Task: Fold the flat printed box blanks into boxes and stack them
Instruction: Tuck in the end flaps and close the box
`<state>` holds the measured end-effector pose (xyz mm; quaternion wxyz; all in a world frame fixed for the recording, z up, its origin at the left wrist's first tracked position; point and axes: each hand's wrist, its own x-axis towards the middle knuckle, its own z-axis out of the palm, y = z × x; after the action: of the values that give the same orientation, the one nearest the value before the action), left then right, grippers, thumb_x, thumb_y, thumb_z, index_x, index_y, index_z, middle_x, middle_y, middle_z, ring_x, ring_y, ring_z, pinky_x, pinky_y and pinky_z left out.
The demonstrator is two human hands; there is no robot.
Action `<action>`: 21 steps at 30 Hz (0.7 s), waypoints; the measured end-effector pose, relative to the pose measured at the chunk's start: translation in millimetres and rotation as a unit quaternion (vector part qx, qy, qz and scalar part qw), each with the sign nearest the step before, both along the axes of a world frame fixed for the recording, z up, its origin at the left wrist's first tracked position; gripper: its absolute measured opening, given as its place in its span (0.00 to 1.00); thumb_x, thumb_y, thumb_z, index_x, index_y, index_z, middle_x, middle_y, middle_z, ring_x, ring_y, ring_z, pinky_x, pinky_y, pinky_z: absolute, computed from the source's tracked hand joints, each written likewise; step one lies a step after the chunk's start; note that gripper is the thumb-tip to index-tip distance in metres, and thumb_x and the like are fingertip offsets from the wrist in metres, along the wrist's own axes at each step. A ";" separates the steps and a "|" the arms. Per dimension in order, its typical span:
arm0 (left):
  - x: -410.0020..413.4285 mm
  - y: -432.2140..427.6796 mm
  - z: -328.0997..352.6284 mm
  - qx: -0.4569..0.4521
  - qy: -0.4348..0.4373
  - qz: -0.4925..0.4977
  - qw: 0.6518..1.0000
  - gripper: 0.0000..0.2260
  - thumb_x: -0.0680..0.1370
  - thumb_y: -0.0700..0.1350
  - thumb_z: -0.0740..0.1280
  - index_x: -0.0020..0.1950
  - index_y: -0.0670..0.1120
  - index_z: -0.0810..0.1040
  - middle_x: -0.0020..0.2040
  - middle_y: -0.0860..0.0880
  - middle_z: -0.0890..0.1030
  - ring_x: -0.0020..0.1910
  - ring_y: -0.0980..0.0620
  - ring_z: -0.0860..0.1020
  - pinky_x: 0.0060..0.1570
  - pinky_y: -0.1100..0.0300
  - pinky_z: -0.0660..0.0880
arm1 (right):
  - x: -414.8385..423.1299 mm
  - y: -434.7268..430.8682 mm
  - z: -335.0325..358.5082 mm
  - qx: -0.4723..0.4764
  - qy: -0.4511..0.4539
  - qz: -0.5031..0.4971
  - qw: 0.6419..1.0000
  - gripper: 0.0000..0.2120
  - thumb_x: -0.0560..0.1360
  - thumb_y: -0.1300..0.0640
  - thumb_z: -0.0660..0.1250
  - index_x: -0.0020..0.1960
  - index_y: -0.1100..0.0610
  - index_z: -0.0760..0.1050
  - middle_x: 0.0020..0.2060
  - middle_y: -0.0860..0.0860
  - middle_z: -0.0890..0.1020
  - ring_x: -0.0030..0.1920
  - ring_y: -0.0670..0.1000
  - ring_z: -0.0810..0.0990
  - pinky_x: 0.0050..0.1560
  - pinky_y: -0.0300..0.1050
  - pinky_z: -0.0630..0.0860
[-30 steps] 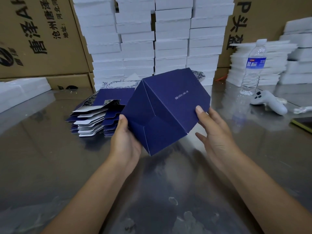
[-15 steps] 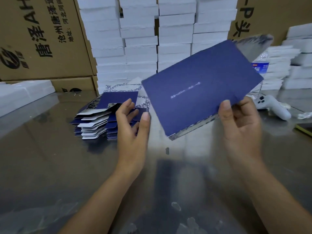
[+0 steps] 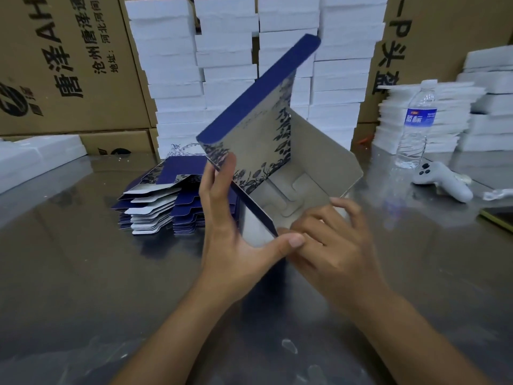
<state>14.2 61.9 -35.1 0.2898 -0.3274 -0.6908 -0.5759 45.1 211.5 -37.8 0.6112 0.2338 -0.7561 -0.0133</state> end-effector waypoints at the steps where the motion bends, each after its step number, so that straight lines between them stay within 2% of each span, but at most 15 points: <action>1: -0.2 -0.2 -0.5 -0.002 0.010 0.006 1.000 0.41 0.63 0.67 0.72 0.70 0.73 0.51 0.76 0.45 0.56 0.76 0.49 0.57 0.70 0.43 0.62 | 1.8 0.3 1.0 0.000 -0.008 0.003 1.000 0.11 0.75 0.60 0.66 0.36 0.56 0.81 0.33 0.50 0.81 0.37 0.53 0.80 0.54 0.48 0.67; 4: -3.0 -1.1 -2.3 0.005 0.033 0.018 0.999 0.38 0.65 0.65 0.72 0.69 0.72 0.54 0.74 0.45 0.60 0.74 0.47 0.60 0.69 0.43 0.63 | 9.0 1.8 4.2 -0.046 -0.063 0.049 0.996 0.11 0.77 0.56 0.61 0.49 0.58 0.81 0.42 0.51 0.83 0.44 0.51 0.79 0.57 0.45 0.68; 6: -5.5 -2.2 -2.3 0.006 0.052 0.021 0.998 0.38 0.65 0.61 0.73 0.68 0.71 0.55 0.73 0.46 0.60 0.73 0.46 0.62 0.68 0.44 0.65 | 12.6 3.5 10.4 -0.102 -0.080 0.090 0.987 0.10 0.76 0.59 0.62 0.54 0.61 0.77 0.46 0.56 0.83 0.48 0.51 0.77 0.57 0.40 0.69; 8: -5.9 -1.5 -2.0 -0.004 0.087 0.019 0.996 0.39 0.65 0.58 0.74 0.69 0.68 0.55 0.72 0.45 0.58 0.73 0.48 0.62 0.69 0.54 0.65 | 15.4 3.4 20.2 -0.124 -0.086 0.080 0.985 0.10 0.73 0.66 0.61 0.52 0.65 0.77 0.44 0.58 0.82 0.48 0.52 0.76 0.54 0.37 0.70; 9: -5.7 -0.5 -1.9 -0.011 0.107 0.017 0.994 0.39 0.65 0.57 0.74 0.70 0.67 0.56 0.72 0.43 0.58 0.73 0.48 0.61 0.69 0.59 0.63 | 16.6 3.5 26.7 -0.107 -0.100 0.056 0.988 0.10 0.72 0.68 0.61 0.49 0.65 0.79 0.43 0.57 0.82 0.46 0.53 0.77 0.50 0.38 0.72; 11: -4.3 1.4 -1.2 -0.024 0.132 0.015 0.991 0.39 0.65 0.57 0.74 0.71 0.65 0.57 0.71 0.38 0.59 0.73 0.45 0.61 0.69 0.61 0.61 | 20.3 -1.1 45.2 -0.052 -0.193 -0.013 0.980 0.12 0.70 0.65 0.60 0.49 0.61 0.80 0.42 0.54 0.82 0.44 0.55 0.79 0.40 0.45 0.75; 12: -3.4 1.9 -0.3 -0.030 0.136 0.014 0.990 0.39 0.65 0.59 0.74 0.71 0.65 0.57 0.70 0.35 0.60 0.73 0.42 0.61 0.69 0.61 0.62 | 20.9 -5.1 55.8 -0.030 -0.275 -0.053 0.959 0.14 0.71 0.62 0.59 0.53 0.57 0.79 0.45 0.52 0.82 0.46 0.55 0.80 0.38 0.45 0.76; 14: -2.5 3.4 1.2 -0.041 0.142 0.015 0.989 0.37 0.67 0.62 0.72 0.71 0.65 0.57 0.67 0.33 0.62 0.71 0.39 0.63 0.68 0.61 0.63 | 12.9 -11.3 68.7 -0.008 -0.407 -0.119 0.906 0.18 0.74 0.57 0.60 0.63 0.48 0.73 0.55 0.49 0.78 0.54 0.53 0.78 0.44 0.47 0.77; 17: -0.6 4.0 1.5 -0.045 0.151 0.016 0.987 0.36 0.67 0.63 0.71 0.71 0.64 0.59 0.67 0.33 0.62 0.71 0.40 0.63 0.68 0.61 0.64 | -10.9 -19.8 75.0 0.006 -0.476 -0.182 0.860 0.19 0.77 0.52 0.59 0.68 0.47 0.67 0.63 0.50 0.72 0.62 0.55 0.72 0.56 0.51 0.74; 19: -0.2 3.5 -0.6 -0.038 0.154 0.025 0.987 0.38 0.65 0.61 0.73 0.71 0.65 0.58 0.69 0.36 0.62 0.73 0.48 0.62 0.68 0.66 0.61 | -26.7 -22.4 70.9 0.040 -0.501 -0.227 0.834 0.22 0.78 0.49 0.58 0.71 0.50 0.62 0.67 0.52 0.67 0.66 0.57 0.68 0.63 0.53 0.69; 21: -0.4 1.5 -0.8 -0.023 0.151 0.027 0.988 0.39 0.64 0.59 0.73 0.71 0.65 0.58 0.70 0.39 0.61 0.73 0.54 0.60 0.68 0.68 0.60 | -40.1 -19.3 63.6 0.059 -0.551 -0.252 0.793 0.25 0.77 0.49 0.59 0.73 0.51 0.58 0.69 0.54 0.63 0.68 0.58 0.65 0.64 0.56 0.67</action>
<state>13.9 63.4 -35.9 0.3984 -0.3980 -0.6613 -0.4956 5.0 192.2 25.9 0.0514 0.0382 -0.9947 -0.0803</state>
